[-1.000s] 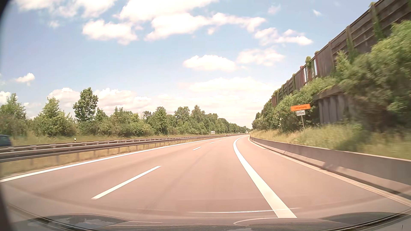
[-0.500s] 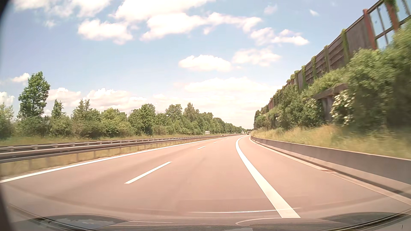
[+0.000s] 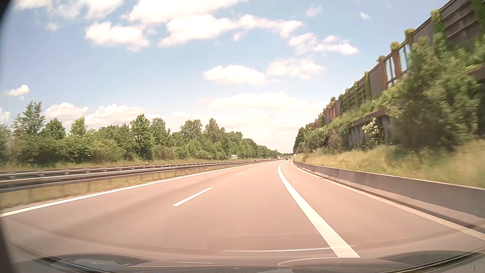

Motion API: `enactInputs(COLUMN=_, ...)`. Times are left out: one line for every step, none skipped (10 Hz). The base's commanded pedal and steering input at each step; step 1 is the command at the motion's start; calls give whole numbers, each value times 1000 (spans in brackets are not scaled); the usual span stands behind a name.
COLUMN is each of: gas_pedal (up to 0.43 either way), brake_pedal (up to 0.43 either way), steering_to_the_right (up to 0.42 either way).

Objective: Follow the waypoints while adhering to traffic rules and regulations

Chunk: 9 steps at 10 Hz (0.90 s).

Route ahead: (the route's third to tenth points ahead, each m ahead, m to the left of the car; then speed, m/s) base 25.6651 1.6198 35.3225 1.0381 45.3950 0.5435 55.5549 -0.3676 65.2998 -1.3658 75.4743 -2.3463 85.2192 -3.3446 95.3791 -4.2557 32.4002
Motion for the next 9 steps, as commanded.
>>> enactInputs(gas_pedal=299, brake_pedal=12, steering_to_the_right=14)
enactInputs(gas_pedal=299, brake_pedal=12, steering_to_the_right=15)
enactInputs(gas_pedal=299, brake_pedal=12, steering_to_the_right=15)
enactInputs(gas_pedal=299, brake_pedal=12, steering_to_the_right=15)
enactInputs(gas_pedal=299, brake_pedal=12, steering_to_the_right=15)
enactInputs(gas_pedal=299, brake_pedal=12, steering_to_the_right=15)
enactInputs(gas_pedal=299, brake_pedal=6, steering_to_the_right=15)
enactInputs(gas_pedal=299, brake_pedal=12, steering_to_the_right=14)
enactInputs(gas_pedal=299, brake_pedal=12, steering_to_the_right=14)
